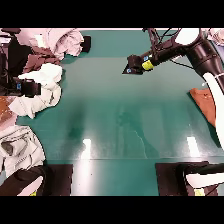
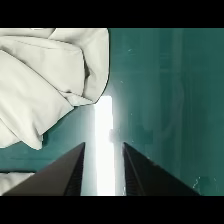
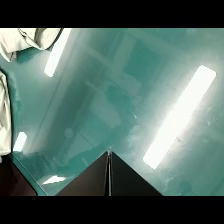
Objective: Fold the shirts.
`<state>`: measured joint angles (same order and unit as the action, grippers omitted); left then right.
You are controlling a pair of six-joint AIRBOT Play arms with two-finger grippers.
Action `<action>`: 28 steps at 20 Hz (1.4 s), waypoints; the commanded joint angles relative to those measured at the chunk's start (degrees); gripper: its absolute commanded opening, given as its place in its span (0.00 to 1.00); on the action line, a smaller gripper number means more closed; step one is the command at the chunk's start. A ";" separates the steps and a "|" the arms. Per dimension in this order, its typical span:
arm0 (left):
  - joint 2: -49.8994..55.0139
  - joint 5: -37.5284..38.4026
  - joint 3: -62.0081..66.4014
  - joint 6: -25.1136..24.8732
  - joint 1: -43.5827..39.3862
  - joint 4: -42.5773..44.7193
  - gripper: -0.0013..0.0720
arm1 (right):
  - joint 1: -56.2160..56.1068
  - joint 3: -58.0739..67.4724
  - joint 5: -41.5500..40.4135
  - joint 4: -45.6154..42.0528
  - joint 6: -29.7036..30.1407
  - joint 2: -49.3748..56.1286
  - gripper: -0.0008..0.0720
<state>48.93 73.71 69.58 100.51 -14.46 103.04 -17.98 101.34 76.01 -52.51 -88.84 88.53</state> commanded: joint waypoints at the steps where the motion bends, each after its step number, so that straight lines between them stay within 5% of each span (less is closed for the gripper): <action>1: -0.04 0.22 0.00 -0.02 -0.04 -0.22 0.41 | -0.04 0.00 0.02 0.02 0.00 0.02 0.04; 14: 0.50 -8.15 0.07 -0.46 -0.02 -0.74 0.46 | -0.04 0.00 -0.07 -0.02 0.00 0.04 0.04; 17: 1.03 -11.30 0.20 0.37 -0.02 7.34 0.46 | -0.04 0.02 -2.29 0.48 -0.02 0.02 0.04; 21: 1.01 -11.17 1.77 9.38 -0.02 22.80 0.46 | -0.04 0.02 -5.88 1.64 -0.31 0.02 0.04; 24: 1.07 -2.40 2.01 10.69 -0.04 9.07 0.46 | -0.07 0.02 -8.41 4.48 -1.33 0.04 0.04; 26: 1.27 -5.25 0.39 3.91 -0.02 0.31 0.46 | -0.11 0.02 -9.05 6.60 -1.31 0.04 0.04; 28: 3.21 -9.73 0.90 4.00 0.46 3.89 0.33 | 0.00 0.02 -9.40 6.40 -1.31 0.09 0.04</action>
<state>50.76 66.74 70.54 106.61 -14.41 109.51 -18.04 101.34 68.05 -47.70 -89.86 88.55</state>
